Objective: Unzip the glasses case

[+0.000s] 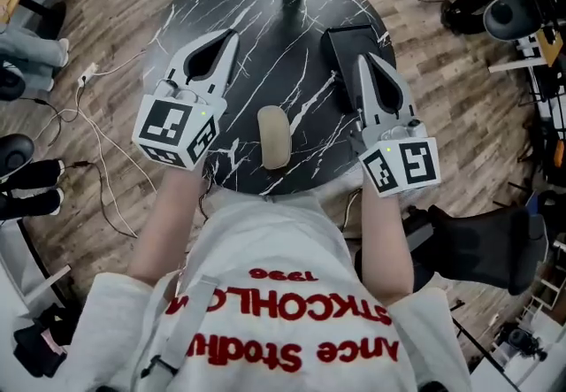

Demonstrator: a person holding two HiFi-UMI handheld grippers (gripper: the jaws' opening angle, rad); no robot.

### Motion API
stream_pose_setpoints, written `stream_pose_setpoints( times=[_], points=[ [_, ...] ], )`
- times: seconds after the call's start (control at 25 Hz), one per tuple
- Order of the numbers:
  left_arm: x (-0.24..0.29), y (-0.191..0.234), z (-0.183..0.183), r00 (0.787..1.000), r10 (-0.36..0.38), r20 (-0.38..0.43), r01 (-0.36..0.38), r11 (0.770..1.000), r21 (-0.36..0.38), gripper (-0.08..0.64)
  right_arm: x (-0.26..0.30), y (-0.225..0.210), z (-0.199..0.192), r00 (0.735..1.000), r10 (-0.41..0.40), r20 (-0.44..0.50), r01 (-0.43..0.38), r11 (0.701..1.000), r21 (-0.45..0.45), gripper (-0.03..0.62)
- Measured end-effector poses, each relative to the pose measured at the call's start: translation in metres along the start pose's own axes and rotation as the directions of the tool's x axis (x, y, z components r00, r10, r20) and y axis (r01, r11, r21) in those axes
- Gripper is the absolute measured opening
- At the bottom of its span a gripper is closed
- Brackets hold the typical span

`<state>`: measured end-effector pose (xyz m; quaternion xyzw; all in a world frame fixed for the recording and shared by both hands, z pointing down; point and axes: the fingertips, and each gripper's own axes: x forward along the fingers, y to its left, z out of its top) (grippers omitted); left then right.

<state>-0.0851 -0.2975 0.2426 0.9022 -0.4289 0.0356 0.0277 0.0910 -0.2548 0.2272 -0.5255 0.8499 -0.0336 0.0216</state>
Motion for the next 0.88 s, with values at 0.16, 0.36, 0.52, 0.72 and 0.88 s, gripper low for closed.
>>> stream_pose_setpoints(
  times=[0.16,0.36,0.52,0.72,0.88],
  points=[
    [-0.008,0.002,0.047,0.995,0.035,0.097,-0.038,0.999,0.028,0.006,0.006,0.006,0.043,0.998,0.008,0.068,-0.006,0.999,-0.038,0.014],
    [-0.017,-0.001,0.079,0.984,0.038,0.173,-0.045,0.998,0.038,0.008,0.011,0.010,0.074,0.993,-0.046,0.111,0.055,0.995,-0.078,0.014],
    [-0.024,0.001,0.086,0.975,0.054,0.214,-0.061,0.998,0.025,0.007,0.013,0.013,0.086,0.990,-0.058,0.127,0.067,0.995,-0.071,0.014],
    [-0.027,0.002,0.095,0.970,0.068,0.234,-0.074,0.997,0.020,0.008,0.013,0.017,0.096,0.988,-0.065,0.142,0.076,0.994,-0.078,0.014],
    [-0.031,0.004,0.098,0.964,0.089,0.251,-0.093,0.996,0.005,0.007,0.012,0.023,0.100,0.987,-0.058,0.149,0.073,0.993,-0.096,0.014]
  ],
)
